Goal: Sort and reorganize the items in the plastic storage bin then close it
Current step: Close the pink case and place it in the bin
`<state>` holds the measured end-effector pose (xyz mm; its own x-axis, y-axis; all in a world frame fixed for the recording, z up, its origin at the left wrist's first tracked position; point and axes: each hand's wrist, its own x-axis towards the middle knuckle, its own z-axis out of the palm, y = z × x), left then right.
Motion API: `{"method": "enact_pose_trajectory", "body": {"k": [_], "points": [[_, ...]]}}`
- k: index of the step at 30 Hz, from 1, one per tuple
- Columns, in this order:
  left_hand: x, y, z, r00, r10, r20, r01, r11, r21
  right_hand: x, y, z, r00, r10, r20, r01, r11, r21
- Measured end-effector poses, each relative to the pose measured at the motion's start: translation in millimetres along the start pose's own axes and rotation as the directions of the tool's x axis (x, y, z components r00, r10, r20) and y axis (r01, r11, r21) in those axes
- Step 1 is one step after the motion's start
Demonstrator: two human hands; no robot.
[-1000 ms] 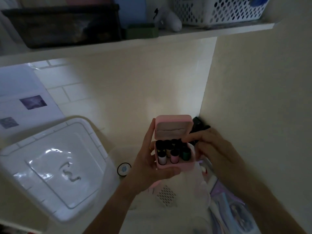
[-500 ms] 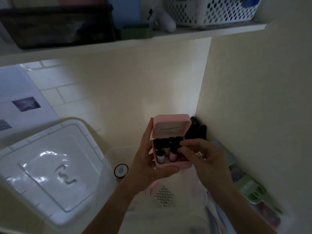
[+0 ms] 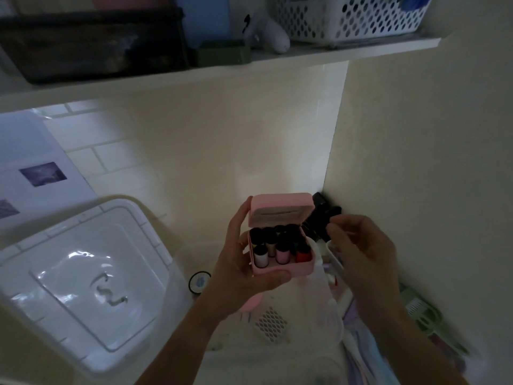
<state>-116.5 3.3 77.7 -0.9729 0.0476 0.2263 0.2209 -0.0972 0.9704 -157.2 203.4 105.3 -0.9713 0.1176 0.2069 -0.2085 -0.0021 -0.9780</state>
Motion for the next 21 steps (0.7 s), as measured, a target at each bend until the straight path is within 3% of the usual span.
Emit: {"method": "enact_pose_trajectory", "body": {"k": [3, 6, 11, 16, 21], "points": [[3, -1, -1, 1.0, -0.004, -0.004, 0.004, 0.999, -0.035, 13, 6, -6, 0.987, 0.09, 0.132, -0.104, 0.99, 0.1], [7, -2, -1, 0.999, 0.03, -0.021, -0.03, 0.999, 0.035, 19, 6, -2, 0.944, 0.135, 0.3, -0.184, 0.973, 0.142], [14, 1, -2, 0.998, -0.012, -0.059, 0.014, 0.999, 0.033, 14, 10, 6, 0.921, 0.039, 0.387, -0.046, 0.999, 0.01], [19, 1, 8, 0.958, -0.153, -0.241, 0.144, 0.988, -0.053, 11, 25, 11, 0.89, 0.067, 0.451, -0.073, 0.997, -0.003], [13, 3, 2, 0.915, -0.374, -0.152, 0.332, 0.911, -0.244, 19, 31, 3, 0.847, 0.264, 0.462, -0.296, 0.955, -0.002]]}}
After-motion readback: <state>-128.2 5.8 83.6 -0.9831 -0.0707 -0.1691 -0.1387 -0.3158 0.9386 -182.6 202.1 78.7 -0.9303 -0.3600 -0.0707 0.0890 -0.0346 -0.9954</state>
